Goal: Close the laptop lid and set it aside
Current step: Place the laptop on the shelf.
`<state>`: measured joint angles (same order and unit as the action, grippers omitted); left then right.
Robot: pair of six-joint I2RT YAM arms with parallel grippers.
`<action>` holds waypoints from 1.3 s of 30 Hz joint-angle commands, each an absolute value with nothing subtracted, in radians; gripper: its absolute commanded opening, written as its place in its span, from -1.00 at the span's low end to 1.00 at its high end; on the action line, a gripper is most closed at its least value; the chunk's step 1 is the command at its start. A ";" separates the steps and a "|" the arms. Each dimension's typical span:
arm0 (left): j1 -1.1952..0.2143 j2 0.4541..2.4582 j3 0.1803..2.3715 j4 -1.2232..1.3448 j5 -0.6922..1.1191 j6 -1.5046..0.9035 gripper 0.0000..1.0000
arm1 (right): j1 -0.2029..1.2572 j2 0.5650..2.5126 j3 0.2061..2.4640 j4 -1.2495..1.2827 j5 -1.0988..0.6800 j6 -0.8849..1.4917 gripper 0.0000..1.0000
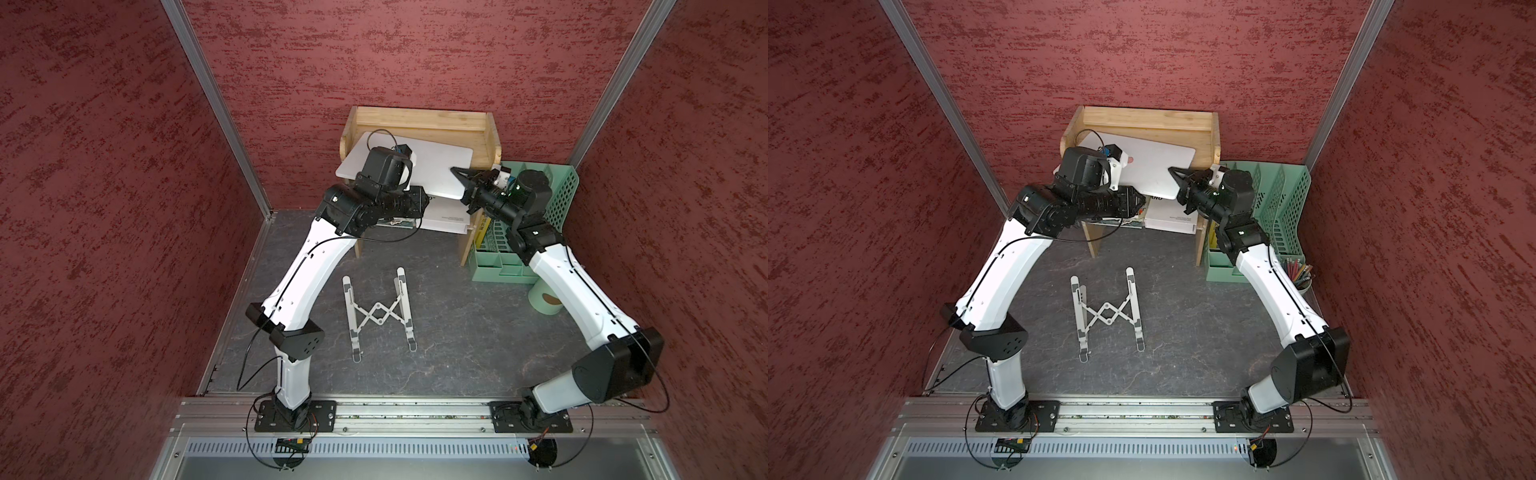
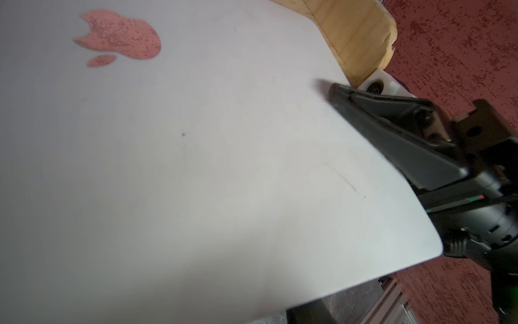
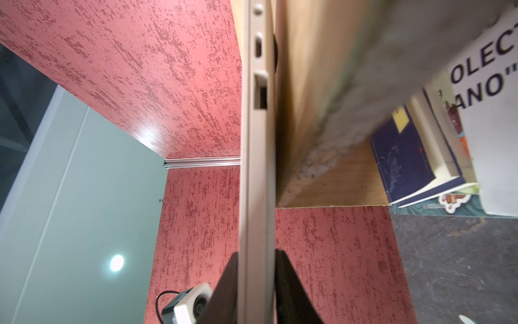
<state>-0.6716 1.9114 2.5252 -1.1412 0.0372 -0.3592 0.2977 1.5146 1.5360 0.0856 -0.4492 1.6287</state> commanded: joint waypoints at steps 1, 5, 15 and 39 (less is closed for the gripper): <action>-0.652 1.916 2.549 -1.045 0.040 -0.362 -0.32 | 0.313 1.486 1.607 0.218 -0.466 1.622 -0.19; -0.647 1.920 2.549 -1.025 0.047 -0.365 -0.33 | 0.313 1.478 1.611 0.189 -0.463 1.612 0.56; -0.613 1.963 2.597 -0.994 0.096 -0.393 -0.33 | 0.313 1.390 1.553 0.047 -0.442 1.553 0.97; -0.523 2.083 2.666 -0.842 0.189 -0.494 -0.36 | 0.279 1.189 1.447 -0.281 -0.425 1.417 0.97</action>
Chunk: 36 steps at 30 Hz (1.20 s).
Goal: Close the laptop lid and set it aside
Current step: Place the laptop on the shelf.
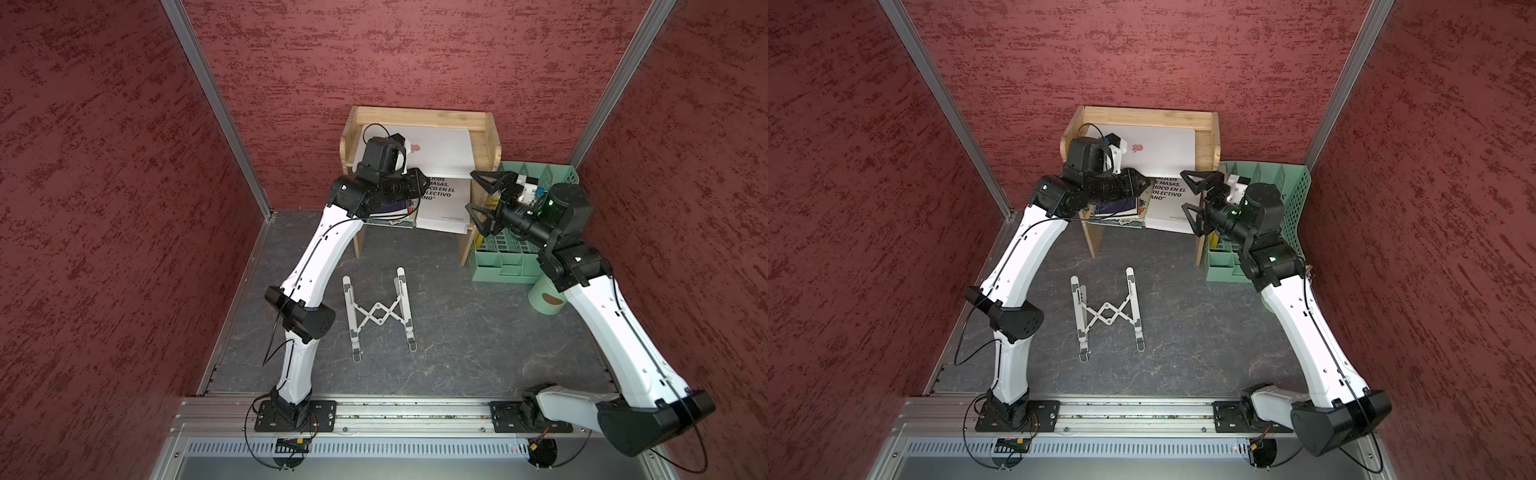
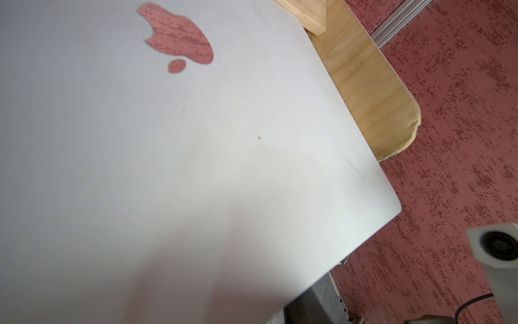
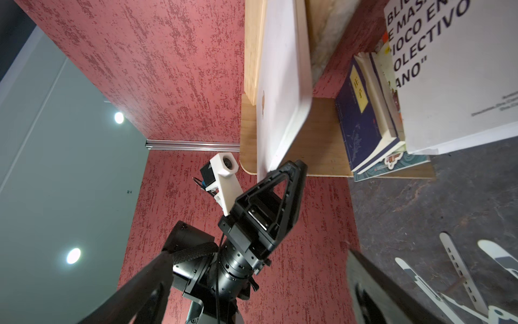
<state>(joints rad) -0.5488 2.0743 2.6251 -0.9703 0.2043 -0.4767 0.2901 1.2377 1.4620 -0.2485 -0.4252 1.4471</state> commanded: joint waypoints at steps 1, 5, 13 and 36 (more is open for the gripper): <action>-0.522 2.086 2.666 -0.835 0.191 -0.494 -0.36 | 0.277 1.176 1.436 -0.287 -0.429 1.415 0.97; -0.517 2.095 2.667 -0.808 0.193 -0.507 -0.36 | 0.272 1.115 1.400 -0.320 -0.426 1.398 0.97; -0.482 2.137 2.703 -0.776 0.223 -0.542 -0.37 | 0.271 1.020 1.347 -0.405 -0.408 1.352 0.97; -0.567 1.894 2.372 -0.767 0.213 -0.453 -0.28 | 0.233 1.004 1.349 -0.475 -0.416 1.224 0.97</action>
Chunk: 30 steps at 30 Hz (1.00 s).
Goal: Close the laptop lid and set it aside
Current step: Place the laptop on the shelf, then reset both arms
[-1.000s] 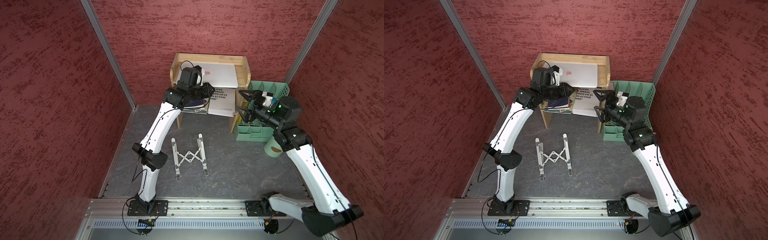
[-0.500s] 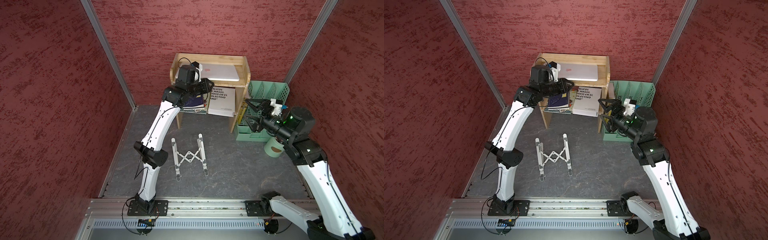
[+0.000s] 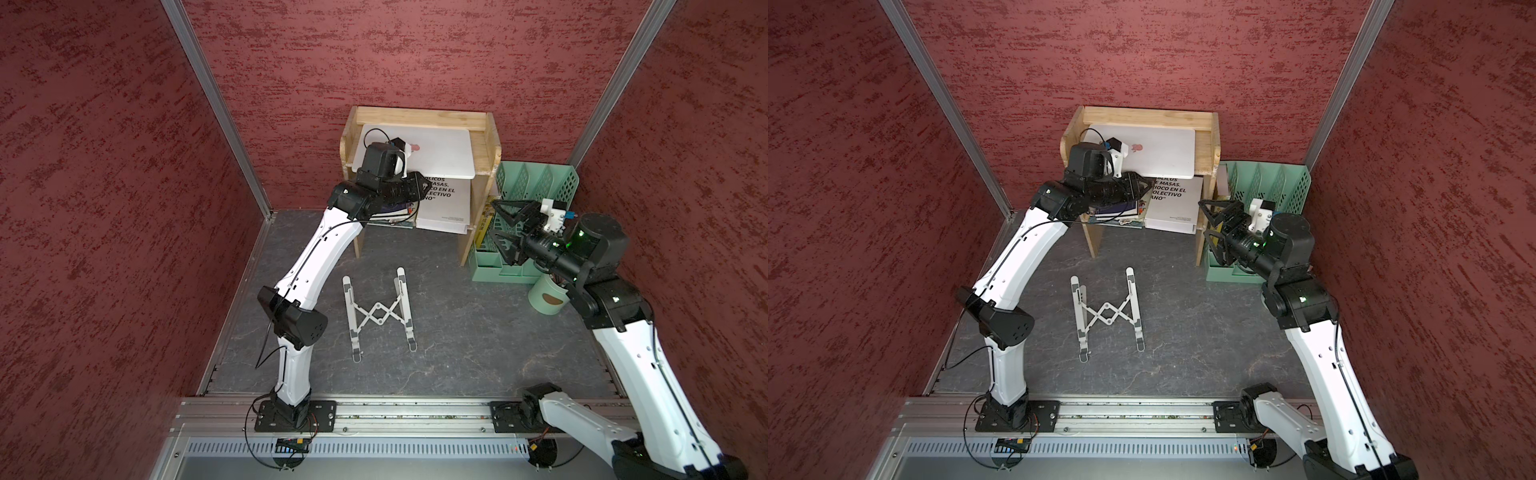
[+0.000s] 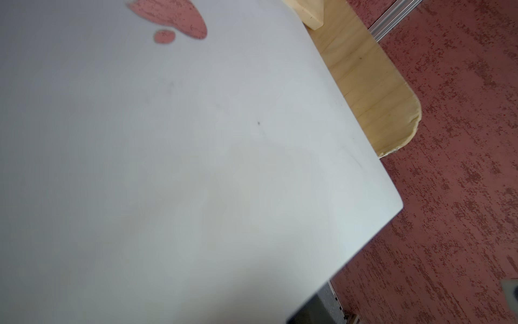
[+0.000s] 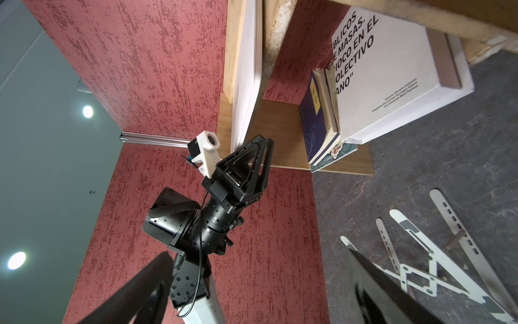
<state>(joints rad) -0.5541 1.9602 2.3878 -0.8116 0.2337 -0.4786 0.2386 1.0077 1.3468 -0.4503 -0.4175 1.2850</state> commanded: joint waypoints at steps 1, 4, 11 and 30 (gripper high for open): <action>-0.576 1.875 2.349 -0.769 0.203 -0.448 -0.23 | 0.232 1.006 1.355 -0.491 -0.410 1.195 0.97; -0.606 1.775 2.244 -0.762 0.169 -0.439 0.24 | 0.233 1.015 1.382 -0.545 -0.382 1.092 0.97; -0.657 1.376 1.794 -0.711 0.069 -0.405 0.99 | 0.299 1.069 1.439 -0.645 -0.296 0.774 0.97; -0.155 0.732 0.658 -0.315 -0.329 -0.187 0.99 | 0.329 0.846 0.627 0.046 0.510 0.073 0.96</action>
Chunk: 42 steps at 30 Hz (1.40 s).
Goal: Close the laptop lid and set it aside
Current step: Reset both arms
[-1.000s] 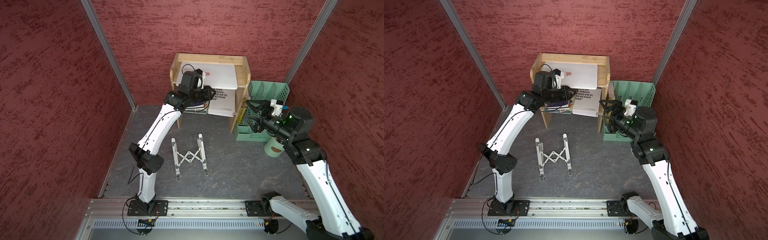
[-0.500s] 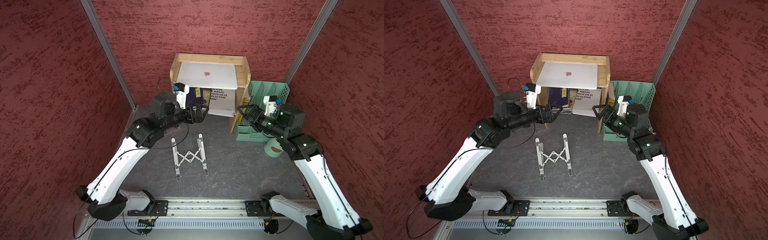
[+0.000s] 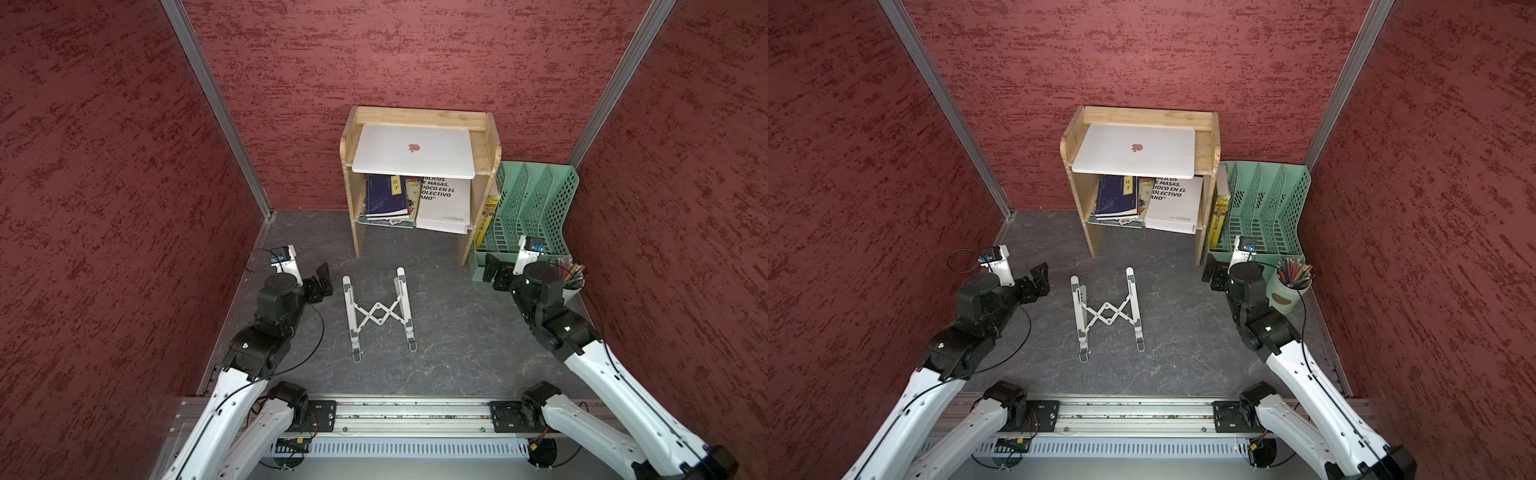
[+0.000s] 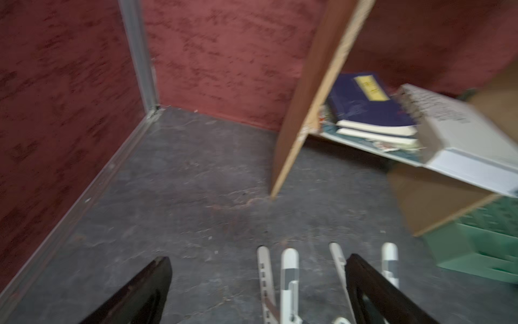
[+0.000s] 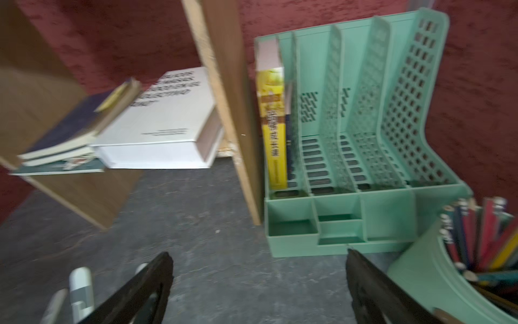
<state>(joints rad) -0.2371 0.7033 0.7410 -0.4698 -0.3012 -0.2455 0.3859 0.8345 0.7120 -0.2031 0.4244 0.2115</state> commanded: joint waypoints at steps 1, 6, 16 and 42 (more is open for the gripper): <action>-0.123 0.743 0.621 -0.270 -0.335 -0.187 0.99 | 0.314 0.862 0.585 0.093 0.506 0.063 0.97; -0.041 0.792 0.451 -0.041 -0.315 -0.122 0.99 | 0.255 0.942 0.393 0.384 0.431 -0.018 0.96; 0.052 1.058 0.182 0.721 -0.118 -0.062 1.00 | 0.150 1.324 0.266 0.933 0.248 -0.067 0.96; 0.014 1.533 0.368 0.912 -0.056 -0.004 0.99 | 0.030 1.540 0.381 0.915 -0.028 -0.049 0.97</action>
<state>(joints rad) 0.0158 1.5322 0.3553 0.9264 -0.0540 -0.0212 0.0376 1.5429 0.3676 0.9245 -0.0162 -0.0586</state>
